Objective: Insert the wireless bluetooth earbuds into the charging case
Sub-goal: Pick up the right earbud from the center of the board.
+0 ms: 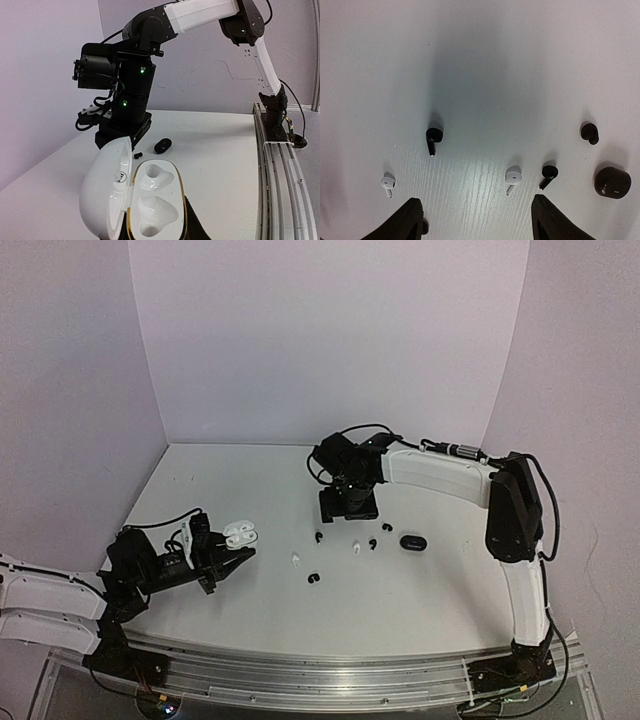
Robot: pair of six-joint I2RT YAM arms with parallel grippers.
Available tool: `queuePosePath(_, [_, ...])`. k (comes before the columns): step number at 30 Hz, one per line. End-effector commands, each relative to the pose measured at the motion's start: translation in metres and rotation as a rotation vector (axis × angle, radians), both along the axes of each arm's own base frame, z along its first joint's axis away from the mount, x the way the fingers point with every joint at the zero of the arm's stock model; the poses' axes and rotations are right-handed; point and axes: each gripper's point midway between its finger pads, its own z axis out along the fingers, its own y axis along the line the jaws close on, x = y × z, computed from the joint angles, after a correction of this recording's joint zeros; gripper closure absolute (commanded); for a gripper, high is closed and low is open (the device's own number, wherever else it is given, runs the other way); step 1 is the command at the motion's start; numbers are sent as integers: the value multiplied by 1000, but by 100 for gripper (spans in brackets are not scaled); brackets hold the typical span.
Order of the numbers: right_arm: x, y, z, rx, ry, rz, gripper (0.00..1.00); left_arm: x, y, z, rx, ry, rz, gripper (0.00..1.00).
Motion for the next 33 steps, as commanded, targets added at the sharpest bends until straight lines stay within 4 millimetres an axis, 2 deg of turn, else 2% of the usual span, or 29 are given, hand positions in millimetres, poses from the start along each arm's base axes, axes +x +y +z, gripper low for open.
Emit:
queuePosePath(1, [-2, -1, -1, 9, 34, -27, 29, -11, 6, 26, -66, -170, -9, 100])
queuePosePath(9, [-11, -11, -15, -21, 72, -64, 38, -30, 1, 8, -66, -119, -131, 100])
queuePosePath(12, [-10, -15, -22, -51, 81, -69, 41, -30, -2, 3, -59, -91, -144, 100])
queuePosePath(19, [-5, -32, -47, -109, 135, -106, 41, -26, -2, 0, -62, -57, -130, 100])
queuePosePath(28, [2, -34, -61, -108, 171, -95, 41, -29, -2, -4, -44, -44, -144, 100])
queuePosePath(33, [6, -30, -66, -95, 186, -81, 50, -29, -4, -5, -41, -39, -150, 100])
